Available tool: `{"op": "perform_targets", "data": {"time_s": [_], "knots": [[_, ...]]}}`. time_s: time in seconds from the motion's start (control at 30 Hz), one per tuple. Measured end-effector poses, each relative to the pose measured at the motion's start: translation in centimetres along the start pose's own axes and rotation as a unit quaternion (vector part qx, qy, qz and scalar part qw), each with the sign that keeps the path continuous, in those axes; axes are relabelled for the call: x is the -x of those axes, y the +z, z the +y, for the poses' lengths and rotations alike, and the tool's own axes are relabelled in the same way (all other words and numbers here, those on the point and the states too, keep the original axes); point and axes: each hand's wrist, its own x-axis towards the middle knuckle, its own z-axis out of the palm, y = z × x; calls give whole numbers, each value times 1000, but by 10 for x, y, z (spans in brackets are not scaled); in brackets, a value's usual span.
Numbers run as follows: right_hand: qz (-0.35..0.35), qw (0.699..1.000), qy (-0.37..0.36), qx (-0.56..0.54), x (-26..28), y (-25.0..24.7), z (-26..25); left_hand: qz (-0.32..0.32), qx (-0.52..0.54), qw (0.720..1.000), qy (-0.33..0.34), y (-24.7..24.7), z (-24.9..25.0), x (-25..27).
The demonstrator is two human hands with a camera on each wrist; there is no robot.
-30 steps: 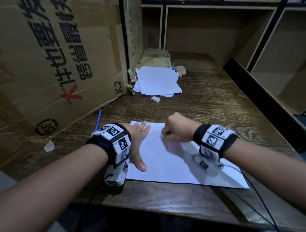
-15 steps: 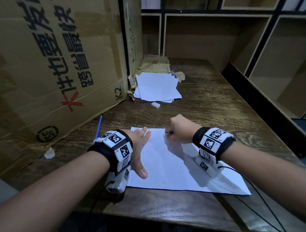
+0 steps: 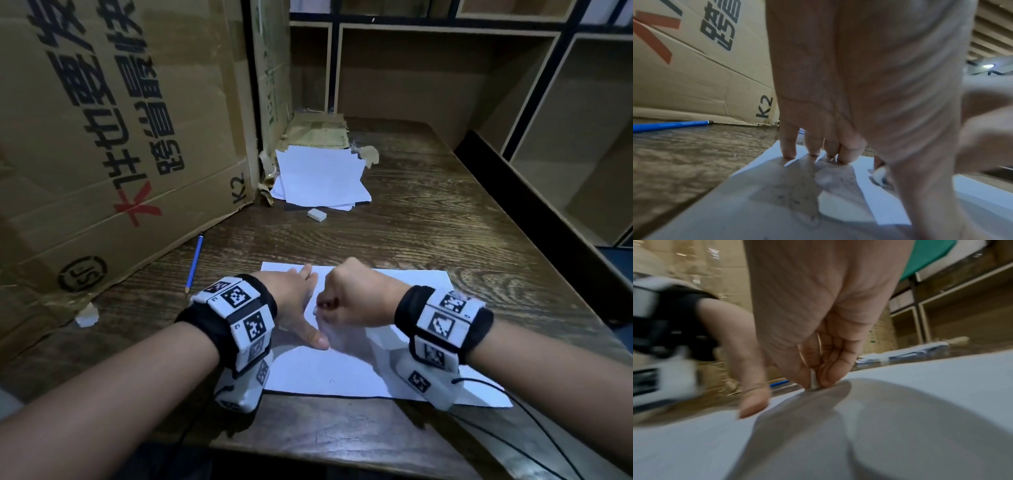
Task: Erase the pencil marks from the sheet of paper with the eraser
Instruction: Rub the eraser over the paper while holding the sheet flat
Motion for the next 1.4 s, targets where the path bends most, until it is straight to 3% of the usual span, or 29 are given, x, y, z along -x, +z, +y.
{"op": "perform_targets", "data": {"time_s": [0.13, 0.3, 0.47, 0.67, 0.83, 1.0, 1.2, 1.33, 1.4], "knots": [[63, 996, 59, -13, -14, -12, 33, -7, -15, 1000, -2, -5, 7, 9], [-28, 999, -1, -24, 4, -1, -16, 0, -7, 1000, 3, -1, 5, 4], [47, 997, 56, -6, -13, -15, 29, -20, -16, 1000, -8, -6, 5, 9], [-39, 999, -6, -22, 5, -2, -14, -22, -13, 1000, -4, -2, 5, 8], [65, 996, 55, -13, -9, -12, 36, -35, -1, 999, -11, -6, 3, 12], [-19, 999, 6, -27, 2, -1, -7, -31, 0, 999, -13, -5, 3, 10], [61, 997, 53, -10, -17, -15, 36, -39, 20, 999, -12, -4, -3, 9], [-3, 1000, -25, -11, -2, -3, 2, -33, 17, 999, -10, -4, -1, 6], [-6, 1000, -19, 14, -3, -7, 12, -34, 18, 999, -11, -4, -2, 6]]}}
